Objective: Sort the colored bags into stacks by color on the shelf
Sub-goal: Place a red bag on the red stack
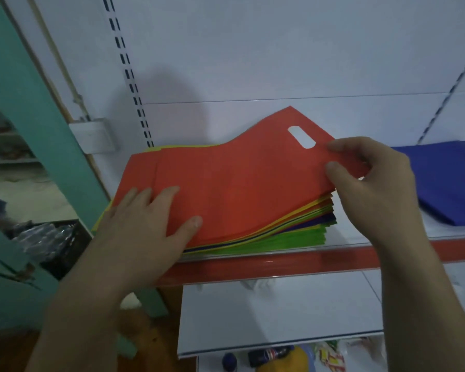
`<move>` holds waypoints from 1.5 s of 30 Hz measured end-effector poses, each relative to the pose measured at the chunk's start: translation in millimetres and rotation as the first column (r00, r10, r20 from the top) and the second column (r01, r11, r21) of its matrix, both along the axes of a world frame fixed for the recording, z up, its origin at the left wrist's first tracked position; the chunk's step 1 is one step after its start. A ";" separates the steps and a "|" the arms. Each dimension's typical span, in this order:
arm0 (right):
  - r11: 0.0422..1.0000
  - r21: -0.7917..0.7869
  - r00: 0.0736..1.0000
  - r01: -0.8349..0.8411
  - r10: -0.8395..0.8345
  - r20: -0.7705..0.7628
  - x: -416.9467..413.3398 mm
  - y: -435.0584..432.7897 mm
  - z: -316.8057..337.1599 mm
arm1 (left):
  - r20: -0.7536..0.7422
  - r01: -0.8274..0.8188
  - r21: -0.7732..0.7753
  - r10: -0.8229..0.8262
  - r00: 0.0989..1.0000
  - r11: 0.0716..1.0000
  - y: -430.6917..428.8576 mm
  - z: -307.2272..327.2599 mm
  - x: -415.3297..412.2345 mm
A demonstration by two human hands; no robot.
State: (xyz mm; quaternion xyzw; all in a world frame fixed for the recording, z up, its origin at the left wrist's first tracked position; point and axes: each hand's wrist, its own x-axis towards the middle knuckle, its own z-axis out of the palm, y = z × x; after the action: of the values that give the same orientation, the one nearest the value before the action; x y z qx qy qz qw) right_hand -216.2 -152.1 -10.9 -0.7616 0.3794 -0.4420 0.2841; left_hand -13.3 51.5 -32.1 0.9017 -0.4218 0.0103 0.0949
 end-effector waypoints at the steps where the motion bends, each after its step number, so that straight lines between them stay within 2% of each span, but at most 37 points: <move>1: 1.000 0.004 1.000 -0.004 0.004 -0.014 0.8 -0.4 -0.3 | -0.002 0.001 0.034 -0.001 1.000 0.999 2.1 1.2 3.0; 5: 0.999 0.032 0.997 -0.024 0.026 -0.067 5.3 0.8 2.0 | -0.070 0.040 0.004 -0.040 0.997 0.999 -3.2 6.2 -2.2; 12: 0.999 0.044 0.997 -0.005 0.008 -0.072 2.9 0.9 14.1 | -0.066 0.064 -0.121 -0.073 0.995 0.991 -20.3 5.8 0.3; 16: 1.000 0.008 0.997 0.014 -0.013 -0.081 1.6 3.1 17.9 | -0.053 0.014 -0.144 -0.022 0.998 0.990 -23.8 4.6 4.2; 21: 0.993 -0.110 0.989 0.049 -0.064 -0.136 5.1 9.8 16.8 | -0.135 -0.028 -0.076 0.017 0.991 0.997 -31.0 19.0 7.8; 23: 0.992 -0.124 0.992 0.034 -0.048 -0.115 6.8 11.2 15.5 | -0.203 -0.024 -0.149 -0.006 0.979 0.989 -33.1 22.5 8.3; 26: 0.993 -0.113 0.999 0.043 -0.046 -0.023 7.9 7.3 11.4 | -0.217 -0.050 -0.405 -0.043 0.975 0.913 -30.1 18.4 12.3; 29: 0.998 -0.049 0.983 0.035 -0.026 0.183 6.7 0.6 10.4 | -0.193 -0.048 -0.653 -0.105 0.976 0.756 -25.5 13.8 20.8; 31: 1.000 -0.009 0.958 0.028 -0.024 0.287 3.2 -5.5 12.0 | -0.220 -0.065 -0.758 -0.160 0.962 0.649 -27.4 13.9 22.7; 34: 0.997 0.078 0.921 -0.004 -0.027 0.389 -8.9 -16.1 13.9 | -0.239 -0.083 -0.824 -0.211 0.948 0.560 -39.3 18.4 9.6; 39: 0.993 0.114 0.919 -0.016 -0.030 0.392 -48.5 -33.3 14.0 | -0.235 -0.094 -0.878 -0.252 0.939 0.470 -66.6 27.1 -22.5; 45: 0.990 0.139 0.900 0.006 -0.066 0.432 -118.8 -73.1 7.1 | -0.099 0.031 -0.892 -0.263 0.960 0.451 -112.6 40.7 -81.2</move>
State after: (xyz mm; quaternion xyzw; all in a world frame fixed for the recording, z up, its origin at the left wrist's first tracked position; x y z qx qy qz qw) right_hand -335.0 -225.2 -3.8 -0.6158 0.3491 -0.5795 0.4038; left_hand -94.6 -61.2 8.7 0.6766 -0.4187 0.1175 0.5943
